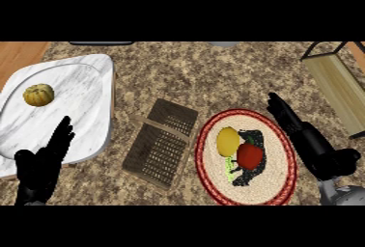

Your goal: Pick the lemon from the placemat and place it in the tiered shelf

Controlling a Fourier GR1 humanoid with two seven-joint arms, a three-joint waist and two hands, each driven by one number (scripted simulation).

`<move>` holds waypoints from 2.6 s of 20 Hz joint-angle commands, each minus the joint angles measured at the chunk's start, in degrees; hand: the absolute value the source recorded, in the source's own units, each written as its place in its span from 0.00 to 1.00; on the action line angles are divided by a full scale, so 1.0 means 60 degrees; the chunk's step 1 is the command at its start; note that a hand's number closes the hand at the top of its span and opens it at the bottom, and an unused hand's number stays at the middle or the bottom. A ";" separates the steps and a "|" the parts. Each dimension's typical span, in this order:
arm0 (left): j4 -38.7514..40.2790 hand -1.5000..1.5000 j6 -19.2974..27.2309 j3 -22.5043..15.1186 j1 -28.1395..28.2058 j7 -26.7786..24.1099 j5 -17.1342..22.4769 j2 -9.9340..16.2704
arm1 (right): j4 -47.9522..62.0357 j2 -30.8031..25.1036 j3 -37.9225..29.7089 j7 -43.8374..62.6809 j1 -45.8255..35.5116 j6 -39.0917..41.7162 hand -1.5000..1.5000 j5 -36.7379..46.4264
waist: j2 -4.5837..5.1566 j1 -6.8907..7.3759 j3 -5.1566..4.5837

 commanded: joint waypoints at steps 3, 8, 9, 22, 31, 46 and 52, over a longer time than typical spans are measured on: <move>-0.0084 0.50 -0.0417 0.0751 -0.1125 0.0126 0.0432 0.0170 | 0.0293 0.0484 -0.0973 0.0053 -0.1023 -0.1631 1.00 0.0662 | -0.0053 -0.0514 -0.0516; -0.0339 0.50 -0.0535 0.0783 -0.1768 -0.0062 0.0847 -0.0385 | 0.1404 0.0595 -0.2506 0.1324 -0.0760 -0.4864 1.00 0.1784 | -0.0035 -0.1002 -0.0550; -0.0044 0.50 -0.0807 0.0934 -0.1954 -0.0130 0.0982 -0.0321 | 0.1128 0.1777 -0.2399 0.1053 -0.0664 -0.5004 0.00 0.0992 | -0.0022 -0.0847 -0.0514; 0.1119 0.50 -0.1773 0.1155 -0.2705 -0.0296 0.0948 -0.0947 | -0.2013 0.0074 -0.0098 0.4543 -0.0810 -0.2998 0.00 0.2019 | -0.0146 -0.0613 -0.0559; 0.1328 0.50 -0.1696 0.1044 -0.3356 0.0048 0.0775 -0.1018 | -0.1377 -0.2569 0.1989 0.8741 -0.3021 -0.0278 0.00 0.4917 | -0.0076 -0.0187 -0.0604; 0.1440 0.50 -0.1891 0.1348 -0.3473 -0.0013 0.0564 -0.1216 | 0.1505 0.1705 0.4077 1.3034 -0.5840 0.1399 0.00 0.6174 | -0.0100 -0.0340 -0.0526; 0.1491 0.50 -0.2160 0.1543 -0.2603 -0.0727 0.0513 -0.1262 | 0.1911 0.2165 0.4108 1.3514 -0.5903 0.1874 0.00 0.6324 | -0.0120 -0.0407 -0.0530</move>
